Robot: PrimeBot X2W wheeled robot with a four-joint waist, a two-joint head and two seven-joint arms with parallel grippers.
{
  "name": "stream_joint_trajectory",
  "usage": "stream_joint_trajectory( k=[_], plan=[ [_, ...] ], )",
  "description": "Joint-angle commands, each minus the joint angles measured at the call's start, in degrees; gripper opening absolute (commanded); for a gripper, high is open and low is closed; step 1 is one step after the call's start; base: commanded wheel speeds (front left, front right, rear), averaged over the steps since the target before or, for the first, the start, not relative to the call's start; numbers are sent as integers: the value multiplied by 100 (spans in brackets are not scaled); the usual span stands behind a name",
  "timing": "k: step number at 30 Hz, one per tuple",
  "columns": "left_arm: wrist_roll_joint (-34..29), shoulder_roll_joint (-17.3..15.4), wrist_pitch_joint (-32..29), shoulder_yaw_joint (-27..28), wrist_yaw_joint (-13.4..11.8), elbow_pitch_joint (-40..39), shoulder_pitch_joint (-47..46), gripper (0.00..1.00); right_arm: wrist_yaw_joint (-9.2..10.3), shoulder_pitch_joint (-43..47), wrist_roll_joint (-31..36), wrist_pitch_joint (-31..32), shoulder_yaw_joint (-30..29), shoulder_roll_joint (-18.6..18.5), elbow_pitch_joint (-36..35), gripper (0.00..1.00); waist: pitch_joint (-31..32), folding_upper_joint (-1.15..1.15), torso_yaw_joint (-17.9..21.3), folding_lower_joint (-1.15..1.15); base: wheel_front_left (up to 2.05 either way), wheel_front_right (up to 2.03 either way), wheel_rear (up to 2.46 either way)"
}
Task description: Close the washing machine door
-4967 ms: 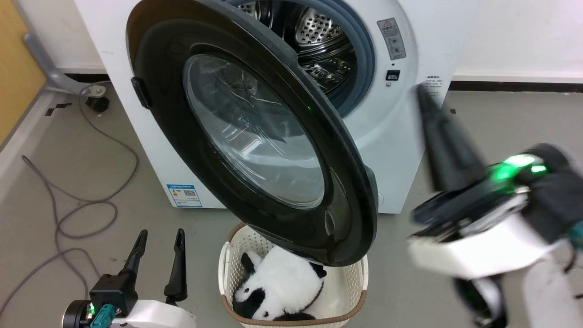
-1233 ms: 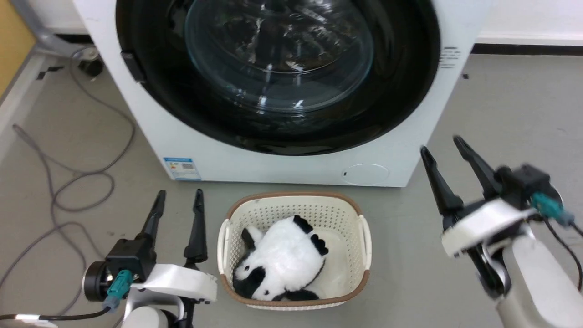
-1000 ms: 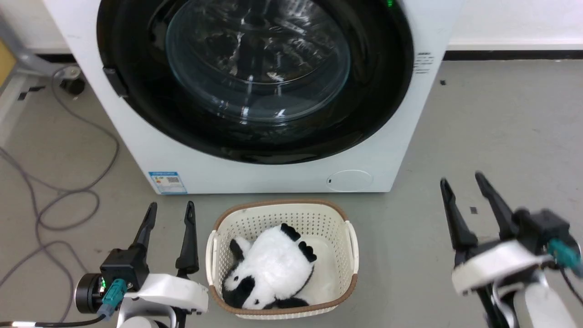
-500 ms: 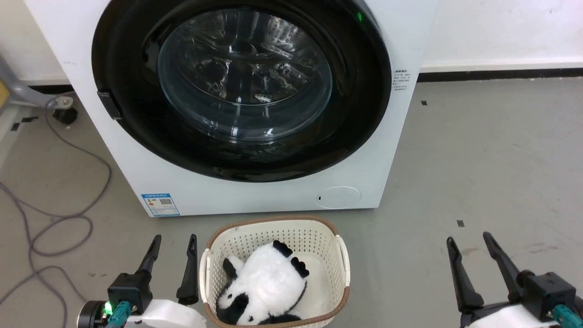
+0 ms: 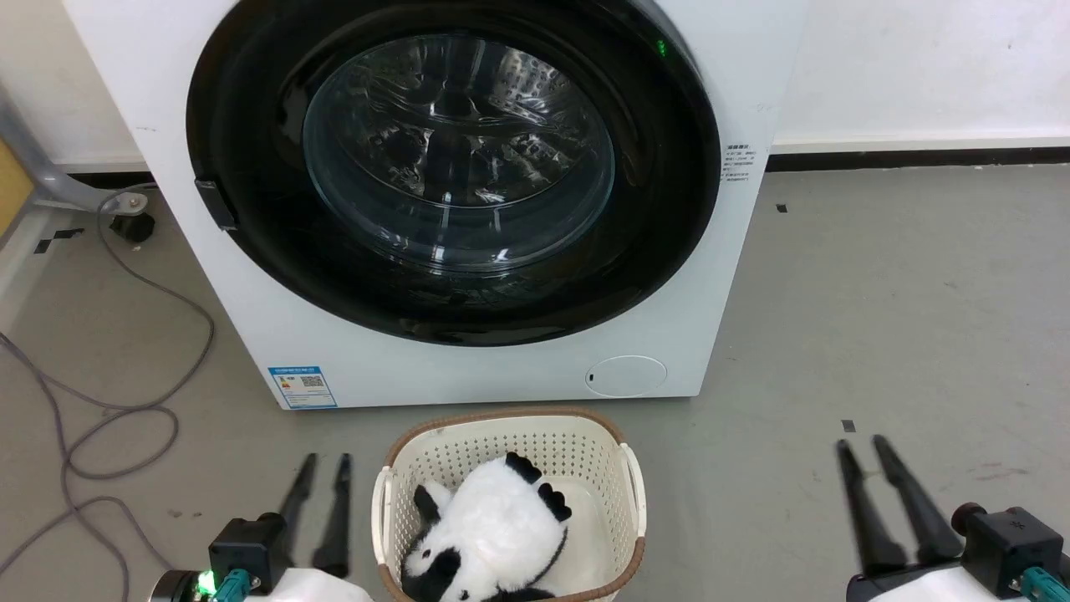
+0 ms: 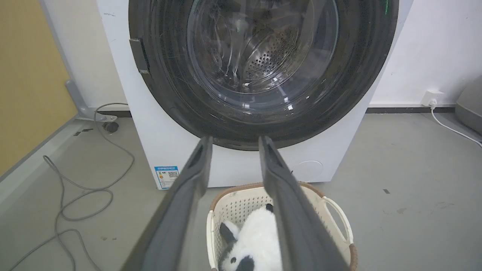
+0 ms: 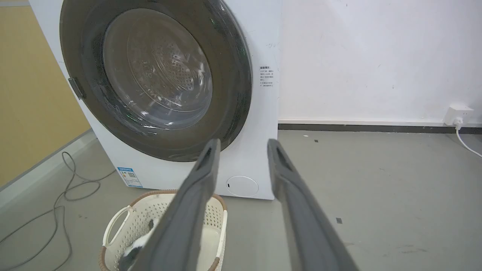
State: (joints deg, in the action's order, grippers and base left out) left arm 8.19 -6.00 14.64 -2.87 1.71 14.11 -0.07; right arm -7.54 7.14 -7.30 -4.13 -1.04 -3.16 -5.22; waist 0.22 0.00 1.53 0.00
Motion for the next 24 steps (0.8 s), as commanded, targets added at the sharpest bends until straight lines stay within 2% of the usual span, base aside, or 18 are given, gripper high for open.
stream_joint_trajectory(
  k=[1,24],
  plan=[
    [-1,0,-4,0,0,-1,0,0,0,-1,1,0,1,0,0,0,0,0,0,0,0,0,0],
    [-143,55,-259,50,-30,-247,1,0,1,-125,128,72,18,5,91,0,-4,0,-27,0,0,0,0]
  ],
)
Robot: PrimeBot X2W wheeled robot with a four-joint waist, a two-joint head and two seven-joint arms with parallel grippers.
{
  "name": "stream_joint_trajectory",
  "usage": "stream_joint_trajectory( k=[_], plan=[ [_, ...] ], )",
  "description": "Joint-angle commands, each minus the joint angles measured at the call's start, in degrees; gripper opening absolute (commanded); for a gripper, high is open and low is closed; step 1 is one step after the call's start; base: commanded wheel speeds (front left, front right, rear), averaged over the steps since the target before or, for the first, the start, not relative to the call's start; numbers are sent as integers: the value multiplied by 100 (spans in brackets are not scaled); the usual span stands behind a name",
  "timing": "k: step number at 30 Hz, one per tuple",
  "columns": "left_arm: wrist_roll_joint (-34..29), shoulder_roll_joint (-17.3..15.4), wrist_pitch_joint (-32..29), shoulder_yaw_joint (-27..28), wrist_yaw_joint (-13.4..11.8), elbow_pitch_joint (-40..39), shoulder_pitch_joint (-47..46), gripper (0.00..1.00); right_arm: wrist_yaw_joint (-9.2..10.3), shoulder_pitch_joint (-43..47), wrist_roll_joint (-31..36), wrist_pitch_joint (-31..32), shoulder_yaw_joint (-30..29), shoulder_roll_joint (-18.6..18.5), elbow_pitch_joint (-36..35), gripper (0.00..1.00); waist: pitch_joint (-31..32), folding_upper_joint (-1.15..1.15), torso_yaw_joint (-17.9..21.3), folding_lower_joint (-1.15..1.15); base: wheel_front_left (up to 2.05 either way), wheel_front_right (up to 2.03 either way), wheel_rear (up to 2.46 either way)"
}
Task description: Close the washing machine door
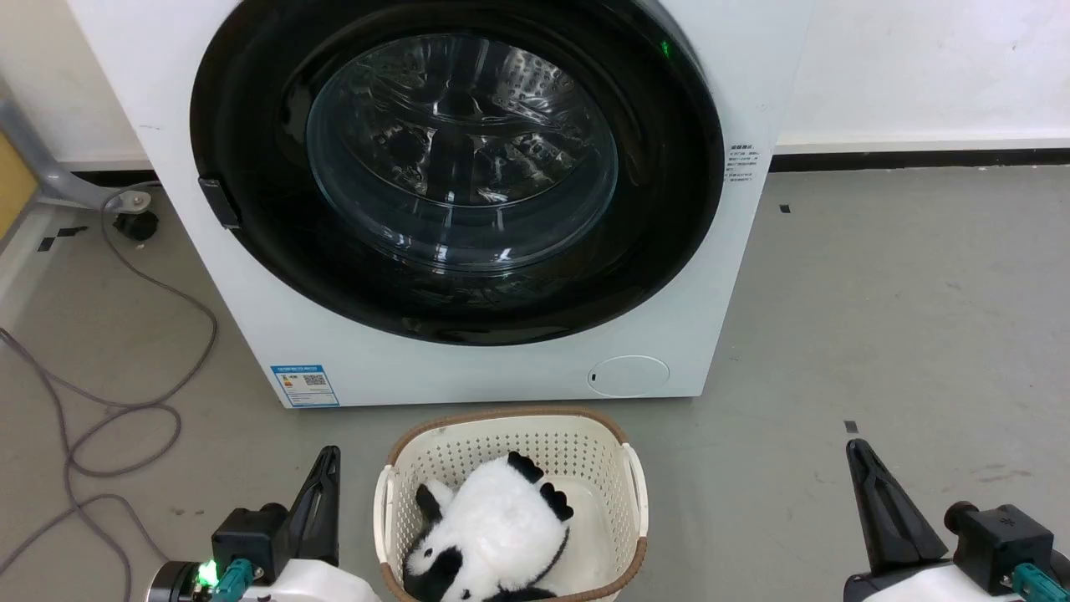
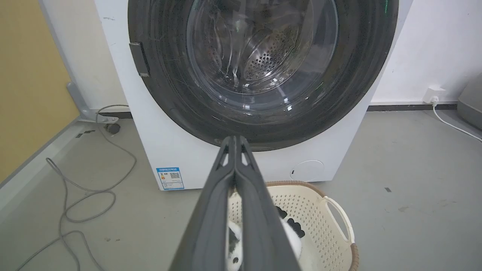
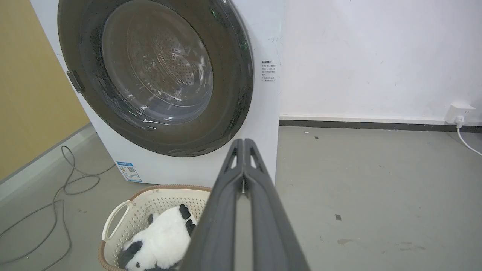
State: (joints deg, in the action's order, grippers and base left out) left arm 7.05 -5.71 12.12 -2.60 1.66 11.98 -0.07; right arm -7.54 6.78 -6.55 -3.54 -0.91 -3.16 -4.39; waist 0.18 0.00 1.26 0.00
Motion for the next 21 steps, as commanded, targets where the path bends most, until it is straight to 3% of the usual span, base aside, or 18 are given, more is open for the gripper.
stream_joint_trajectory(
  k=[1,21],
  plan=[
    [-35,27,-19,25,-27,-45,1,0,1,-94,59,17,6,5,12,0,0,0,-1,0,0,0,0],
    [-166,77,-252,71,-54,-270,2,0,2,-208,175,83,22,10,95,0,-4,0,-25,0,0,0,0]
  ],
)
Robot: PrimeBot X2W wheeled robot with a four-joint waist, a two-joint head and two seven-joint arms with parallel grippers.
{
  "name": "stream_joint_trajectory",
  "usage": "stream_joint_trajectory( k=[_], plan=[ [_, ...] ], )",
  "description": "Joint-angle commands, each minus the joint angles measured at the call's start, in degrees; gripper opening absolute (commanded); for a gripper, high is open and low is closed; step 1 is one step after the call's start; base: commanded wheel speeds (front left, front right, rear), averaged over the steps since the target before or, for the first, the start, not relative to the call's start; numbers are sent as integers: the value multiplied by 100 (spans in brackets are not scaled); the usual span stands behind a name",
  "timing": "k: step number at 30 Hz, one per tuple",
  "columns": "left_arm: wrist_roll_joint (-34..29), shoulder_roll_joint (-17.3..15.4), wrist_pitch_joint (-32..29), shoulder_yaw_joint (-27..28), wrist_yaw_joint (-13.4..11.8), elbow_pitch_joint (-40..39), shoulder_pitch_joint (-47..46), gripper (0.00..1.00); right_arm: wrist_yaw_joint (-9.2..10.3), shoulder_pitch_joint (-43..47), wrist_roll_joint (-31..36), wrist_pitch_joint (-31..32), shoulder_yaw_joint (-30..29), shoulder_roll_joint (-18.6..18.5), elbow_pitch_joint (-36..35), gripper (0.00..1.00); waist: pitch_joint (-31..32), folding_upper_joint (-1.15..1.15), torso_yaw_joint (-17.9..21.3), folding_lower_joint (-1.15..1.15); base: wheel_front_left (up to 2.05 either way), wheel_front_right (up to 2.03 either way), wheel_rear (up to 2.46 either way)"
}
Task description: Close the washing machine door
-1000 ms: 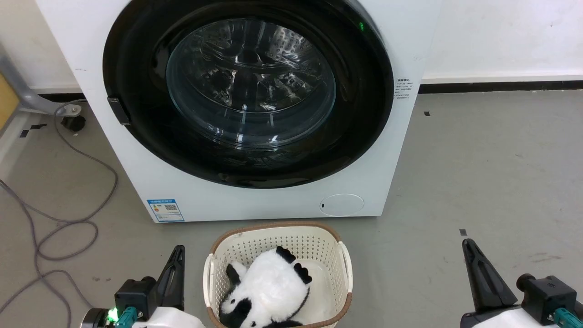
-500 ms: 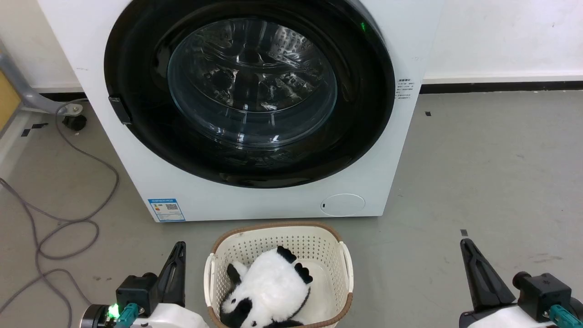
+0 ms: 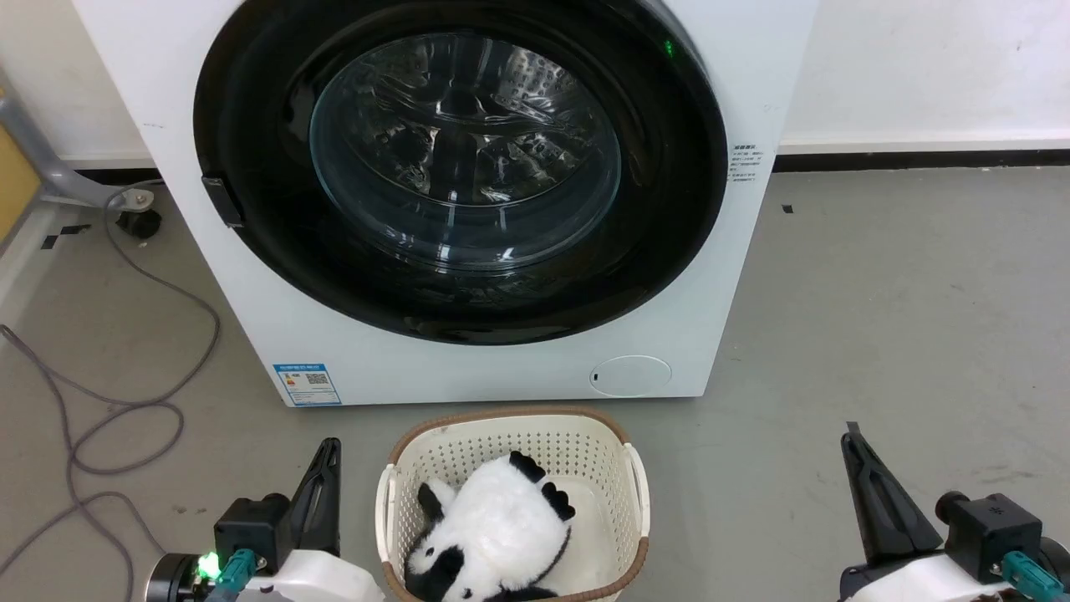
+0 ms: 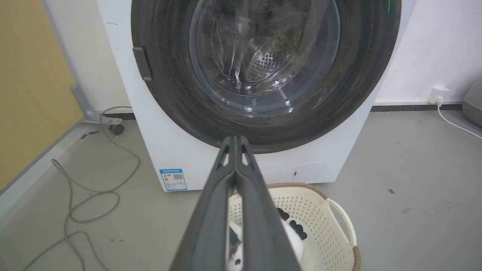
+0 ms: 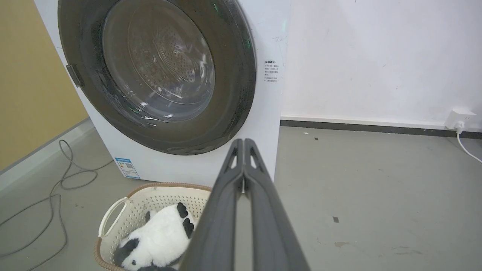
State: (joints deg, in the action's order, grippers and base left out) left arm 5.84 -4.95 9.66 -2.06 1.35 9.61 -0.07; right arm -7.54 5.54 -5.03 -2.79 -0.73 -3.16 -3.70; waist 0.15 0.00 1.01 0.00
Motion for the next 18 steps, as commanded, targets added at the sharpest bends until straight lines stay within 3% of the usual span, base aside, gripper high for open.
stream_joint_trajectory(
  k=[1,18],
  plan=[
    [-52,4,-18,19,-24,-44,2,0,2,-90,28,11,6,10,30,0,0,0,-1,0,0,0,0],
    [-189,56,-262,68,-52,-281,4,0,3,-210,151,80,23,15,118,0,-4,0,-27,0,0,0,0]
  ],
)
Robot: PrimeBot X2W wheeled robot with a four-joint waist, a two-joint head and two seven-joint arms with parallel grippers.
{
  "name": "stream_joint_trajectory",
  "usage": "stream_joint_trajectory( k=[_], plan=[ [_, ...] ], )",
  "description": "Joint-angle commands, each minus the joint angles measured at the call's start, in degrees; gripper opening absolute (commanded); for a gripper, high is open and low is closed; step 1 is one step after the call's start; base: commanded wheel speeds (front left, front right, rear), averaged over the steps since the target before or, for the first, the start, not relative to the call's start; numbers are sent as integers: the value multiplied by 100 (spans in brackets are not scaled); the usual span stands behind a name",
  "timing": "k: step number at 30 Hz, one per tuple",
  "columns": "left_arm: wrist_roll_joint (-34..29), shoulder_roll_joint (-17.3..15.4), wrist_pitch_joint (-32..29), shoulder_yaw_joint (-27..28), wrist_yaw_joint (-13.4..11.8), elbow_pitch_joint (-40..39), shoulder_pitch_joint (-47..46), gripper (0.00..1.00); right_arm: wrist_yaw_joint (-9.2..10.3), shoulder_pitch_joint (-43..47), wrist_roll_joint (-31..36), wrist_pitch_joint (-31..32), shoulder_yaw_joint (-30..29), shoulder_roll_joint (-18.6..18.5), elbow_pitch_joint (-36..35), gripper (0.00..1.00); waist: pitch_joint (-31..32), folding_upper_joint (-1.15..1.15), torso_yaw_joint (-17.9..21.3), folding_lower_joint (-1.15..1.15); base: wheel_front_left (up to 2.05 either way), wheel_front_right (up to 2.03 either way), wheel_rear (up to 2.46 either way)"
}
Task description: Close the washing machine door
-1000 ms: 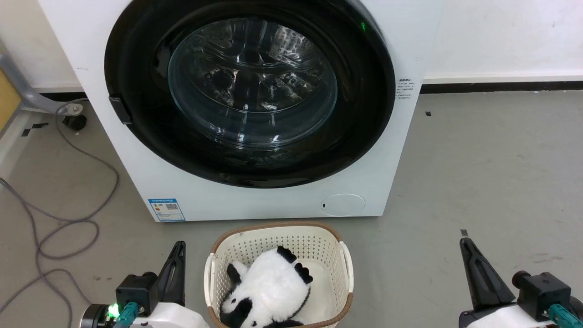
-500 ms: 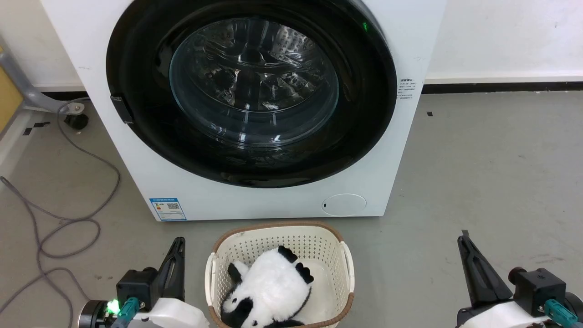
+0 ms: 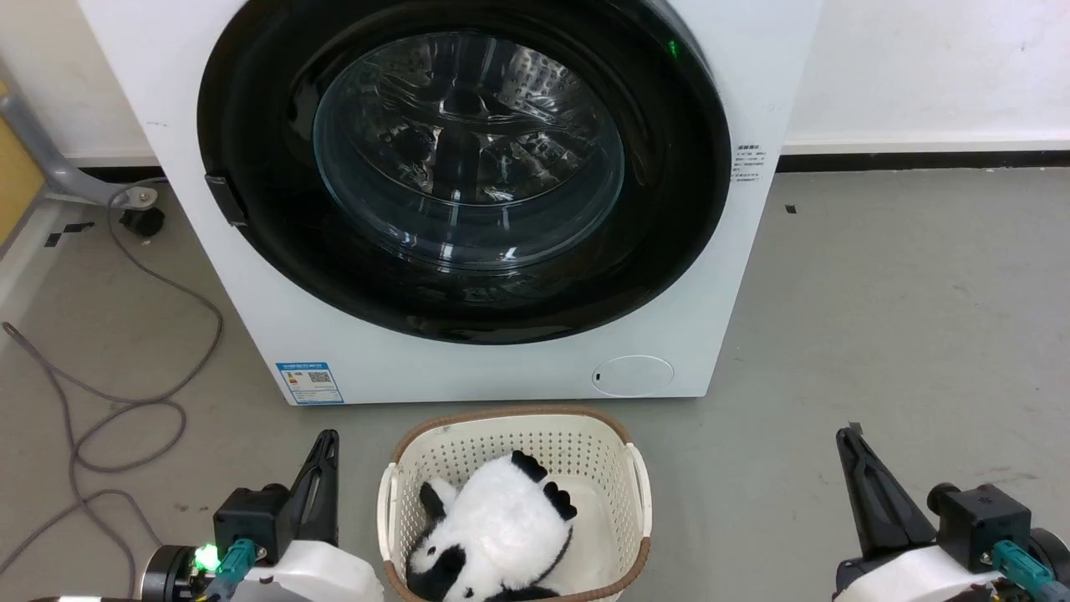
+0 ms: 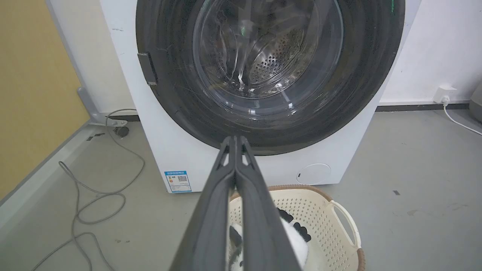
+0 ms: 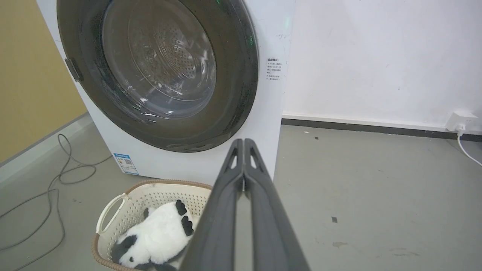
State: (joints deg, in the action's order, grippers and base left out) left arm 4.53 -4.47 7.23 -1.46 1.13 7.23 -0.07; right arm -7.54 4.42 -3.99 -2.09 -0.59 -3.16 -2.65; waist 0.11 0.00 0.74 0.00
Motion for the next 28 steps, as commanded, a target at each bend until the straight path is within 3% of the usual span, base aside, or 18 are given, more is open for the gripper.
stream_joint_trajectory(
  k=[1,28],
  plan=[
    [-65,11,-31,9,-32,-55,4,0,3,-103,53,14,10,15,18,0,0,0,-1,0,0,0,0],
    [-241,78,-346,71,-68,-359,5,0,4,-257,211,103,32,21,130,0,-5,0,-34,0,0,0,0]
  ],
)
